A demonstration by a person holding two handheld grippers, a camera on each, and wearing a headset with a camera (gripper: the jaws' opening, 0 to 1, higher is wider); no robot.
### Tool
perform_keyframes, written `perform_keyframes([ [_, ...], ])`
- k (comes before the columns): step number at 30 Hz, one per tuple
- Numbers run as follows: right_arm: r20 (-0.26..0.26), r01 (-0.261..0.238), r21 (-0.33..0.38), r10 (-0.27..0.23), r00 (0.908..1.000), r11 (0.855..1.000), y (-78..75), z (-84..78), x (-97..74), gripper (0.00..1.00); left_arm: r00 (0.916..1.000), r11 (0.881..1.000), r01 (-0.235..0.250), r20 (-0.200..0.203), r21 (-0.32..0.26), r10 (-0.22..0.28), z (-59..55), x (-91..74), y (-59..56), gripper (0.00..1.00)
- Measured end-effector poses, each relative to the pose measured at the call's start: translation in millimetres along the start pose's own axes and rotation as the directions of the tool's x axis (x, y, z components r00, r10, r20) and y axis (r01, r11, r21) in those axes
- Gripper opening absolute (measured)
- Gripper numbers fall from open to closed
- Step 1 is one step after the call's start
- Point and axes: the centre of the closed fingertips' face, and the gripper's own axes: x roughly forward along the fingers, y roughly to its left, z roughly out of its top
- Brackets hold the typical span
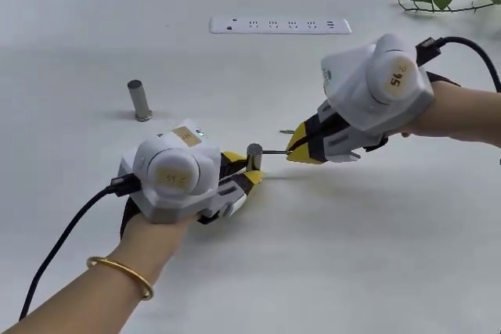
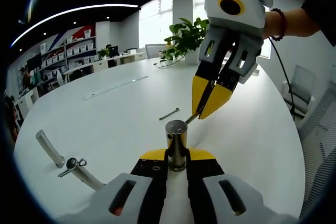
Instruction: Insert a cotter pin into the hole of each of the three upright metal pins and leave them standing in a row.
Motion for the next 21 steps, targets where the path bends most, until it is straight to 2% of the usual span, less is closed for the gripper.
perform_keyframes([
  [12,0.003,0.008,0.005,-0.008,1.0,1.0,0.4,2.8,0.7,0.0,1.0,1.0,0.002,-0.002,0.002,-0.002,-0.9,-1.2,1.3,0.1],
  [21,0.057,-0.013,0.007,0.013,0.9983,1.0,-1.8,1.6,1.3,0.0,0.9999,1.0,0.011,-0.004,0.012,-0.011,-2.1,-1.1,2.2,0.1],
])
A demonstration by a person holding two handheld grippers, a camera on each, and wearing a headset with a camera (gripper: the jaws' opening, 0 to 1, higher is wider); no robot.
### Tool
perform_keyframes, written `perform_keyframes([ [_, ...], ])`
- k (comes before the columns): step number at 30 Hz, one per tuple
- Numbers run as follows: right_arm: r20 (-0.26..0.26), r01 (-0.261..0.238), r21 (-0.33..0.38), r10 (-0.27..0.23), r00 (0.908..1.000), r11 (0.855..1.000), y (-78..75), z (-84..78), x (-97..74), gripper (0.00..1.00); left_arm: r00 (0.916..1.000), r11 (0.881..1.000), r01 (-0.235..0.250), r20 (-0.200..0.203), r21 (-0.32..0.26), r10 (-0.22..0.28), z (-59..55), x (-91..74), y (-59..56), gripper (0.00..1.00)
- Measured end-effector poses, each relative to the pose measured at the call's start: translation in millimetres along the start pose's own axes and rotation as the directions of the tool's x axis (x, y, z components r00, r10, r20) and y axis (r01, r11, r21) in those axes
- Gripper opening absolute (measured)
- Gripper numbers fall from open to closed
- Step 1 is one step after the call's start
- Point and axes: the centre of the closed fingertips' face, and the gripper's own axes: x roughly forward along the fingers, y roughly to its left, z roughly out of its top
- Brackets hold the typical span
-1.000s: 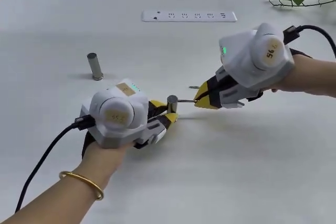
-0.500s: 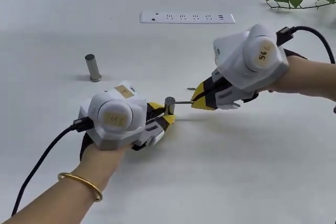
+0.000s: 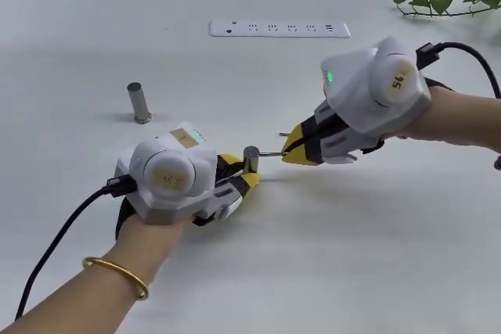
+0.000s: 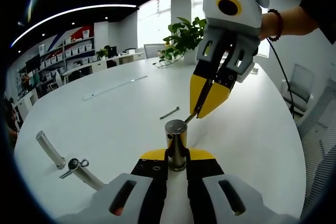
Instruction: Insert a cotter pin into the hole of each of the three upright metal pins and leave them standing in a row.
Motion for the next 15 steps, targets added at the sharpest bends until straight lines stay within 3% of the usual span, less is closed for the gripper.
perform_keyframes([
  [3,0.004,-0.005,-0.003,0.005,1.0,1.0,1.4,1.1,0.0,0.0,1.0,1.0,-0.002,0.0,0.004,0.002,0.1,0.1,-0.1,0.1],
  [5,0.045,-0.02,0.024,0.019,0.9988,1.0,5.3,9.3,2.3,0.0,1.0,1.0,0.0,0.0,0.008,0.0,0.4,0.6,-1.0,0.1],
  [8,0.025,-0.009,-0.007,0.009,0.9996,1.0,3.6,13.4,5.2,0.0,1.0,1.0,-0.007,-0.003,0.006,0.007,0.4,1.0,-0.8,0.09],
  [15,0.021,-0.01,-0.005,0.01,0.9997,1.0,4.0,14.6,5.8,0.0,1.0,1.0,-0.004,0.0,0.0,0.004,0.2,1.2,-1.3,0.1],
])
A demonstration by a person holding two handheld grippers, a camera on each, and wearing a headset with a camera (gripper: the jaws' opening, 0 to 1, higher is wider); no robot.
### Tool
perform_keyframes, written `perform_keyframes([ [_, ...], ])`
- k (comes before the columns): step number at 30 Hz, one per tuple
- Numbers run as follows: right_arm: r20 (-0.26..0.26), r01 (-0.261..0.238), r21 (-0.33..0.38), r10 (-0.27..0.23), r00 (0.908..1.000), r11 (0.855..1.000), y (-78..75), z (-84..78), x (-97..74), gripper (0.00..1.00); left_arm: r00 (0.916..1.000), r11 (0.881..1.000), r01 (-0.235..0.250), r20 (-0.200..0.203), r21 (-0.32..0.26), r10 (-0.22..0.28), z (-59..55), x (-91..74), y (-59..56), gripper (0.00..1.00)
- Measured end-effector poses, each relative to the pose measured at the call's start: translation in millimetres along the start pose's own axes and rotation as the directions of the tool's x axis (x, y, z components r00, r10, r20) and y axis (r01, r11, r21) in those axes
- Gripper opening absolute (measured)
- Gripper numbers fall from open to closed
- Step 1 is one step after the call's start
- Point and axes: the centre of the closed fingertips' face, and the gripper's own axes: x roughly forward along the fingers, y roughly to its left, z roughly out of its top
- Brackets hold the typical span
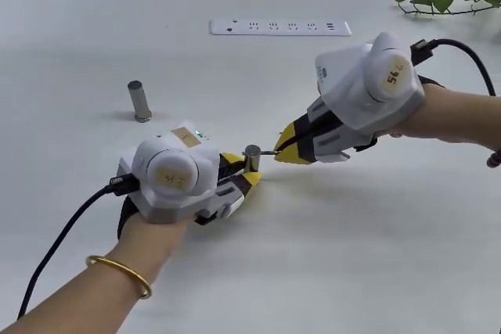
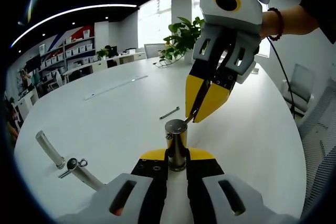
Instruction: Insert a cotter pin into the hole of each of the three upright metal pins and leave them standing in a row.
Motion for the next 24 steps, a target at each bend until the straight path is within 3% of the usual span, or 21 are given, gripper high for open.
perform_keyframes([
  [19,0.031,0.02,0.02,-0.021,0.9993,1.0,-4.0,8.4,8.5,0.0,0.9996,0.999,-0.013,0.022,-0.039,0.014,-0.9,1.1,0.7,0.1],
  [24,0.034,0.033,0.028,-0.034,0.9988,0.999,-5.7,8.6,3.1,0.02,0.9997,0.999,-0.011,0.02,-0.035,0.012,-0.8,0.9,0.5,0.1],
])
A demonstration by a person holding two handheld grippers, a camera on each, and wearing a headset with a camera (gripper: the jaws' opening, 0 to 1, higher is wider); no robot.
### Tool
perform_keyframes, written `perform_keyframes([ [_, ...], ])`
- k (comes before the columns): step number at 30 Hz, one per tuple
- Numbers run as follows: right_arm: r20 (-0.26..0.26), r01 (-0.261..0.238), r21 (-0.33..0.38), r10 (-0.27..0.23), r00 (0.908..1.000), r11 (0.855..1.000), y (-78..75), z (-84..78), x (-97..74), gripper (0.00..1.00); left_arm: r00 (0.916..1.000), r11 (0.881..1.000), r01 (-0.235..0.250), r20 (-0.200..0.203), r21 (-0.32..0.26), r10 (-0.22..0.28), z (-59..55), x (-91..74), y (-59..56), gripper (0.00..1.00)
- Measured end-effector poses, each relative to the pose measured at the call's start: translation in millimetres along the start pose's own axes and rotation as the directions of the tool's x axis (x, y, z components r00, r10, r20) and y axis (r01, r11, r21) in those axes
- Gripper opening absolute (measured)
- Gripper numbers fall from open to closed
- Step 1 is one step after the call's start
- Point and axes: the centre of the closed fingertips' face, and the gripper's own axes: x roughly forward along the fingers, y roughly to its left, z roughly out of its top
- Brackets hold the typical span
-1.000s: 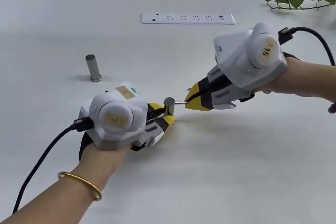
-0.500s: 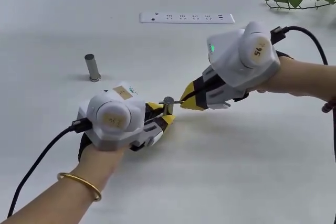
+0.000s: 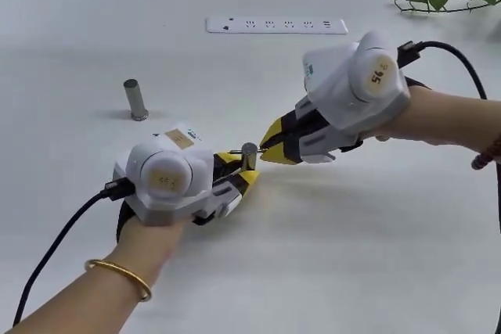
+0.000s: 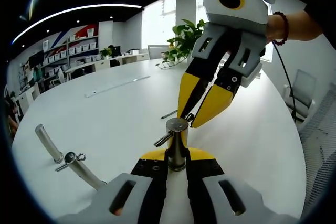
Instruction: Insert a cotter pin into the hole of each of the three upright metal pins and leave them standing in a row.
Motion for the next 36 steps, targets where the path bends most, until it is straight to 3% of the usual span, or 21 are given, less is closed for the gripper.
perform_keyframes([
  [7,0.006,0.014,0.021,-0.014,0.9999,1.0,0.5,-0.5,-9.4,0.03,1.0,1.0,-0.002,-0.001,0.0,0.002,-0.4,0.1,-0.2,0.1],
  [11,-0.011,0.012,0.025,-0.012,0.9999,1.0,1.6,-3.9,-8.2,0.0,1.0,1.0,-0.001,-0.001,0.0,0.001,-0.6,0.4,0.2,0.1],
  [36,-0.001,0.003,0.021,-0.003,1.0,1.0,5.0,5.5,-1.5,0.0,1.0,1.0,-0.002,-0.007,-0.019,0.001,-2.1,1.3,0.3,0.1],
])
